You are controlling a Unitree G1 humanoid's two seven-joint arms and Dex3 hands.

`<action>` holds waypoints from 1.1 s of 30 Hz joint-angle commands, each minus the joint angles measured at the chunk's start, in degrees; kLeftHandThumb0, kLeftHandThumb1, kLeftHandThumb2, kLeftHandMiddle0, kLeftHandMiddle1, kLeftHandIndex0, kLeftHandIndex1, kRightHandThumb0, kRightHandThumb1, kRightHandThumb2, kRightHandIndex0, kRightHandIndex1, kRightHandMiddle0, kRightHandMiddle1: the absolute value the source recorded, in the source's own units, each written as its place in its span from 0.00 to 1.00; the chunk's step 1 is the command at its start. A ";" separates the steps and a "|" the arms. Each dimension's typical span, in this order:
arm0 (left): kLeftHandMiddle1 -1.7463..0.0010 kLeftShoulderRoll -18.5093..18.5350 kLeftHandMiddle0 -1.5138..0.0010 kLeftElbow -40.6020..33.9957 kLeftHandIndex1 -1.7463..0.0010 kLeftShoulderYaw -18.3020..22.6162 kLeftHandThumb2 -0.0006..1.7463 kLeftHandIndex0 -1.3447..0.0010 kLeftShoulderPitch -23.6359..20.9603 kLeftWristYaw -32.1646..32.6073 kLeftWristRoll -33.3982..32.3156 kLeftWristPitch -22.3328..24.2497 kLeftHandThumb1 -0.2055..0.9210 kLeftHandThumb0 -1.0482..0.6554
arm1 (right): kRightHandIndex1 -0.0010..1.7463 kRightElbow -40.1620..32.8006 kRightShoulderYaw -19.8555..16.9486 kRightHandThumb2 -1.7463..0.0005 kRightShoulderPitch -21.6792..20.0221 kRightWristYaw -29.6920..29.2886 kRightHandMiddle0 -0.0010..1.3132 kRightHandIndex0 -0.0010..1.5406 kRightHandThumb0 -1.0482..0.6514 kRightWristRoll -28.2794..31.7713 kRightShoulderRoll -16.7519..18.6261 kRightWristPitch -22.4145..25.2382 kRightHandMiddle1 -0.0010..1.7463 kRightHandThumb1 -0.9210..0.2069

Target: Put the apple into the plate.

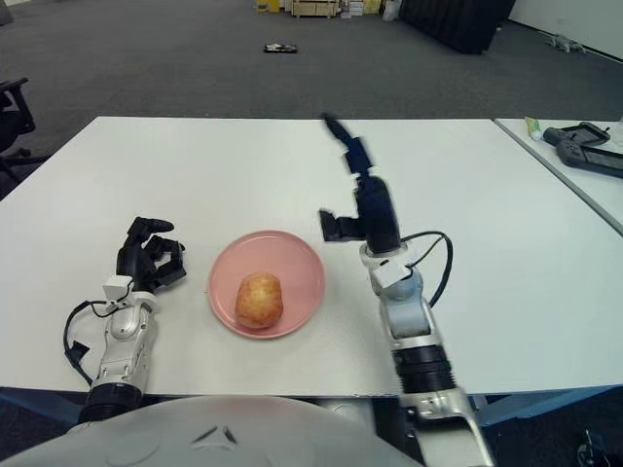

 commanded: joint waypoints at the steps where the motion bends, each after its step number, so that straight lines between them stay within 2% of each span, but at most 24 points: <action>1: 0.10 0.34 0.62 0.46 0.00 -0.02 0.67 0.71 -0.06 -0.38 -0.30 0.76 0.54 0.61 | 0.67 1.33 -4.21 0.47 -0.53 -5.98 0.11 0.19 0.26 -2.91 2.89 -2.69 0.82 0.06; 3: 0.10 0.42 0.62 0.62 0.00 -0.04 0.67 0.71 -0.09 -0.47 -0.32 0.71 0.54 0.61 | 0.70 3.07 -6.29 0.46 0.97 -7.79 0.12 0.20 0.28 -2.60 3.10 -4.27 0.83 0.07; 4: 0.10 0.44 0.62 0.68 0.00 -0.05 0.67 0.71 -0.10 -0.59 -0.41 0.76 0.54 0.61 | 0.73 4.21 -7.37 0.57 1.60 -8.96 0.14 0.21 0.34 -2.60 3.42 -5.22 0.92 0.04; 6: 0.10 0.46 0.62 0.74 0.00 -0.08 0.67 0.71 -0.13 -0.77 -0.58 0.84 0.55 0.61 | 0.76 5.24 -8.61 0.62 1.55 -11.27 0.15 0.22 0.38 -3.77 4.65 -5.69 0.96 0.04; 12: 0.10 0.38 0.62 1.14 0.00 -0.02 0.66 0.71 -0.36 -1.03 -0.84 0.85 0.55 0.61 | 0.85 7.39 -9.83 0.60 0.79 -16.49 0.20 0.29 0.40 -8.14 7.37 -5.38 1.00 0.11; 18: 0.10 0.16 0.62 2.16 0.00 -0.01 0.65 0.72 -0.70 -1.31 -1.09 0.02 0.56 0.61 | 0.88 11.51 -9.48 0.57 1.53 -20.95 0.22 0.36 0.40 -12.78 8.17 -4.61 1.00 0.14; 25: 0.13 0.17 0.62 3.60 0.00 -0.15 0.62 0.73 -1.16 -2.19 -1.38 -1.29 0.59 0.61 | 0.94 14.46 -7.98 0.56 4.26 -18.01 0.23 0.44 0.40 -8.65 7.40 -2.33 1.00 0.16; 31: 0.13 0.47 0.63 4.49 0.00 -0.31 0.62 0.73 -1.58 -2.66 -1.21 -1.72 0.60 0.61 | 0.99 17.89 -7.52 0.53 6.92 -15.31 0.24 0.47 0.39 -5.05 7.04 -0.76 1.00 0.18; 33: 0.13 0.46 0.63 4.56 0.00 -0.33 0.61 0.73 -1.66 -2.82 -1.32 -1.69 0.60 0.61 | 1.00 18.18 -7.32 0.53 7.73 -13.56 0.25 0.47 0.39 -2.96 7.40 1.93 1.00 0.19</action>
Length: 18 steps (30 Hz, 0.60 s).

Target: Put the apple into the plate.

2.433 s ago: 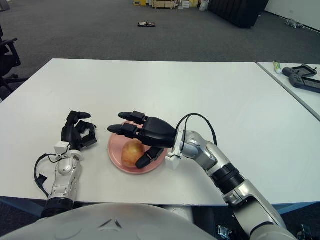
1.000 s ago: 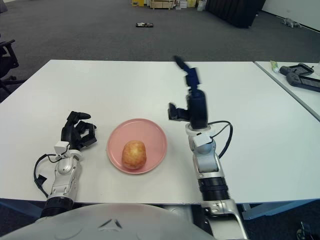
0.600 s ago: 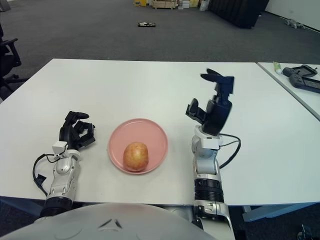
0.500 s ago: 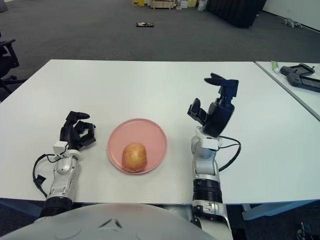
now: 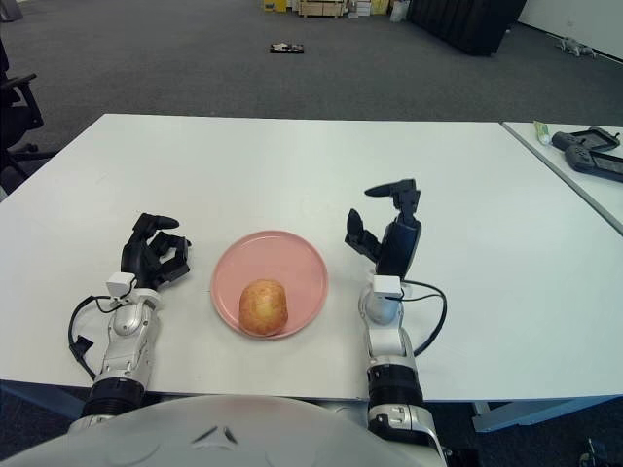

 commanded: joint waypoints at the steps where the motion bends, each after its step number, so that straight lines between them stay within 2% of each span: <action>1: 0.14 0.10 0.62 1.80 0.00 -0.36 0.61 0.73 0.09 -0.69 -0.19 0.31 0.60 0.61 | 1.00 0.84 0.24 0.52 1.15 2.59 0.25 0.48 0.39 3.86 0.02 4.24 1.00 0.20; 6: 0.15 0.01 0.61 1.57 0.00 -0.36 0.61 0.73 0.05 -0.73 -0.30 0.80 0.59 0.61 | 1.00 2.80 0.04 0.50 1.39 6.04 0.27 0.49 0.39 7.89 -0.16 9.44 1.00 0.23; 18: 0.13 -0.01 0.61 1.87 0.00 -0.50 0.63 0.73 -0.09 -0.82 -0.16 0.35 0.58 0.61 | 1.00 7.03 -0.22 0.47 2.73 9.49 0.29 0.48 0.38 12.44 0.50 15.74 1.00 0.26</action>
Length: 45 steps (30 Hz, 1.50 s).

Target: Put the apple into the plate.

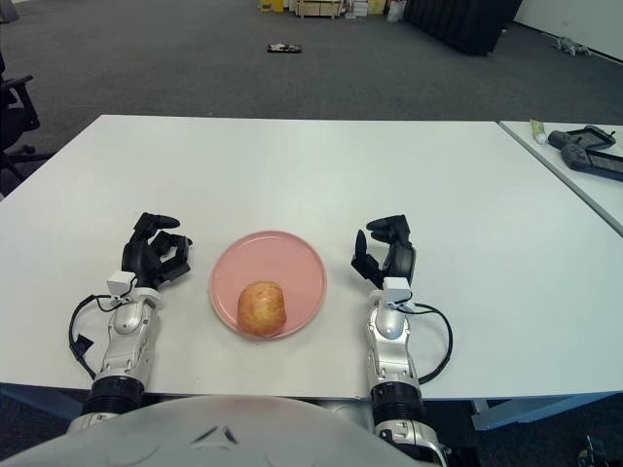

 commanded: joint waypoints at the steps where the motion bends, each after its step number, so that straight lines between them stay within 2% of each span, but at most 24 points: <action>1: 0.13 -0.08 0.61 1.23 0.00 -0.39 0.63 0.73 0.35 -0.28 0.05 0.39 0.58 0.61 | 1.00 2.05 0.14 0.47 1.13 0.47 0.29 0.48 0.38 0.98 0.62 1.79 1.00 0.26; 19: 0.16 0.28 0.60 1.37 0.00 -0.26 0.63 0.70 0.44 -1.29 -0.57 -0.59 0.57 0.61 | 1.00 -2.79 -0.35 0.46 2.65 -2.70 0.29 0.46 0.38 1.53 3.56 8.15 1.00 0.27; 29: 0.16 0.53 0.61 0.57 0.00 -0.43 0.62 0.70 0.75 -0.56 0.60 0.45 0.57 0.61 | 1.00 -4.10 0.38 0.46 3.28 -0.77 0.29 0.45 0.38 1.46 2.40 10.98 1.00 0.27; 45: 0.16 0.39 0.61 -0.56 0.00 -0.67 0.62 0.70 1.11 -0.71 0.32 1.19 0.58 0.61 | 1.00 -5.86 1.57 0.47 4.88 3.60 0.29 0.42 0.39 1.56 0.40 12.57 1.00 0.26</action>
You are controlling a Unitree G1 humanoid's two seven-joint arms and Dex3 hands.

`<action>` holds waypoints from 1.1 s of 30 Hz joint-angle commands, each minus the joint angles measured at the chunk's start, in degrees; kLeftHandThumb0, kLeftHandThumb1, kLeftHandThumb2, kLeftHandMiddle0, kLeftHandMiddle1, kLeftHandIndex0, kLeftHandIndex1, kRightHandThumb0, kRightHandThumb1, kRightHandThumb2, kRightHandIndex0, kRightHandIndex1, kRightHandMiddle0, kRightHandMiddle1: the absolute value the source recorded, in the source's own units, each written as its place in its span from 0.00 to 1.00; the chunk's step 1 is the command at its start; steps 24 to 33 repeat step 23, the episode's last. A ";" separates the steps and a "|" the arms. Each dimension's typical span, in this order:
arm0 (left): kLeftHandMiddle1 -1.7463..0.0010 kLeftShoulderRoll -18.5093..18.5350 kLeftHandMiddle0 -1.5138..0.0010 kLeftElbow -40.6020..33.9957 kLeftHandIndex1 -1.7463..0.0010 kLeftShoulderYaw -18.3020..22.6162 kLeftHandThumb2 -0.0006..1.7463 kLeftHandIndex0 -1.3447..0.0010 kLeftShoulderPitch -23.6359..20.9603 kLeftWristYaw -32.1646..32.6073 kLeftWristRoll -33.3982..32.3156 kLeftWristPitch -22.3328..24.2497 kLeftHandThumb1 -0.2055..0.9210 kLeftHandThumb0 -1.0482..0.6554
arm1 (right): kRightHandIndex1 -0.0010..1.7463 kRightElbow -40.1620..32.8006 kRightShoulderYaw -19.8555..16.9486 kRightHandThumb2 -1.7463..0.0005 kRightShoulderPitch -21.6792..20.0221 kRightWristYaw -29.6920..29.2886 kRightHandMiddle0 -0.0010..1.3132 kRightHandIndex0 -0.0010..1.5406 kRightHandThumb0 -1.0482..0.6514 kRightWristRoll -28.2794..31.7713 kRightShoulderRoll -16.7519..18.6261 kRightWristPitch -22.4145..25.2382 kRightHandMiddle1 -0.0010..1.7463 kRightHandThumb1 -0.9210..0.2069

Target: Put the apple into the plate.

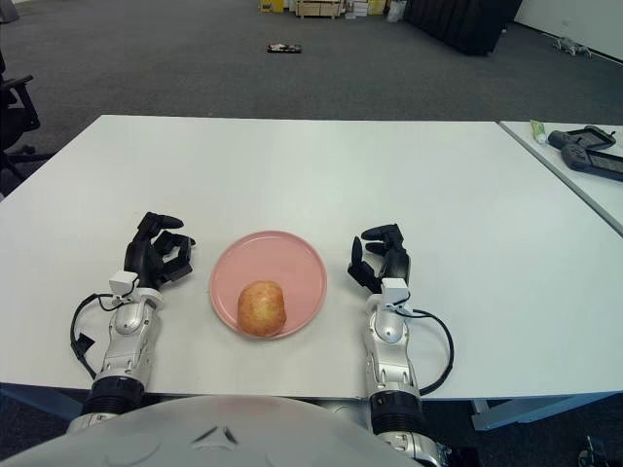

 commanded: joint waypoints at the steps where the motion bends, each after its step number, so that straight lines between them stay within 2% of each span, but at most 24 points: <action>1: 0.16 0.03 0.61 -0.23 0.00 -0.17 0.62 0.70 0.78 0.05 -0.05 1.18 0.58 0.61 | 1.00 0.65 0.22 0.47 1.49 0.42 0.29 0.42 0.39 0.57 0.19 1.81 1.00 0.26; 10: 0.17 -0.10 0.61 -0.86 0.00 -0.23 0.60 0.71 0.94 0.36 0.19 1.96 0.59 0.61 | 1.00 0.09 0.31 0.47 1.66 0.35 0.29 0.41 0.38 0.30 0.13 1.43 1.00 0.26; 23: 0.16 -0.14 0.61 -0.68 0.00 -0.31 0.61 0.72 0.60 0.00 -0.10 1.98 0.60 0.61 | 1.00 -0.35 1.19 0.46 1.83 1.17 0.29 0.45 0.38 -1.69 -2.33 2.14 1.00 0.27; 33: 0.16 -0.14 0.61 -0.68 0.00 -0.31 0.61 0.72 0.60 0.00 -0.10 1.98 0.60 0.61 | 1.00 -0.35 1.19 0.46 1.83 1.17 0.29 0.45 0.38 -1.69 -2.33 2.14 1.00 0.27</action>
